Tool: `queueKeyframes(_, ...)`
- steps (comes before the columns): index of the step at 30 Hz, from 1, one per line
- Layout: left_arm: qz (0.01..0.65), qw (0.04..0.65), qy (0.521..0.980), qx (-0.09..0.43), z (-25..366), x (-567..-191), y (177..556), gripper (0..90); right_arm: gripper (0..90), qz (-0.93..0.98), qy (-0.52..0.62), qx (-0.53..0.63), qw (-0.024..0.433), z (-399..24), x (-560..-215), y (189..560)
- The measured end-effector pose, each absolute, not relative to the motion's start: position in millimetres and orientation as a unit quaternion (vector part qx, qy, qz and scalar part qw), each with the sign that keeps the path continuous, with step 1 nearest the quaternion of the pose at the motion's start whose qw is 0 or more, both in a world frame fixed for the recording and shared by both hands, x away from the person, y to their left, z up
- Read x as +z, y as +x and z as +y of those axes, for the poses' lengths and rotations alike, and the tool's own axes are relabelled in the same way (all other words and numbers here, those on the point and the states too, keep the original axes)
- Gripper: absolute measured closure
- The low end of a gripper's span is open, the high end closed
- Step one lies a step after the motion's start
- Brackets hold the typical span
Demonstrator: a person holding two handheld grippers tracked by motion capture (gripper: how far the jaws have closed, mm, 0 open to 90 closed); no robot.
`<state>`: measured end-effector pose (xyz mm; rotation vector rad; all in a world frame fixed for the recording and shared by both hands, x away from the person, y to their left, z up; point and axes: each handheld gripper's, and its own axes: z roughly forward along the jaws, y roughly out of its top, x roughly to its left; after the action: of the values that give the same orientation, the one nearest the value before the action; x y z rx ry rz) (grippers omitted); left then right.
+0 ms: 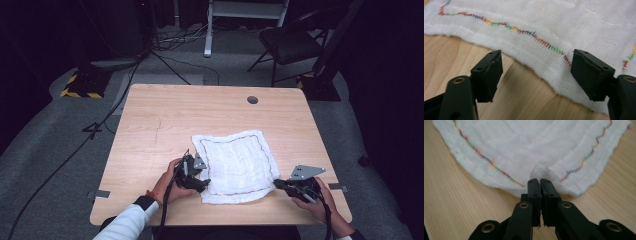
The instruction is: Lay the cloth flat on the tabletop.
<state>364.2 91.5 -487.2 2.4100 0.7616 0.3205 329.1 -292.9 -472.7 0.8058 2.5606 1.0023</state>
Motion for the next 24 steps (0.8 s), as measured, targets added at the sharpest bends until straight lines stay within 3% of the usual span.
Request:
queueKeyframes(13, 0.296, 0.315, 0.894, 0.122, 113, -475, 355, 21.2, 64.8, 0.835, 0.341, 0.389, 0.187, -334, -459, 329)
queueKeyframes(19, 0.286, 0.327, 0.891, 0.130, 107, -467, 376, 21.7, 56.3, 0.841, 0.322, 0.384, 0.202, -311, -449, 364)
queueKeyframes(24, 0.309, 0.338, 0.878, 0.140, 104, -464, 403, 23.8, 59.0, 0.842, 0.315, 0.380, 0.217, -284, -447, 408)
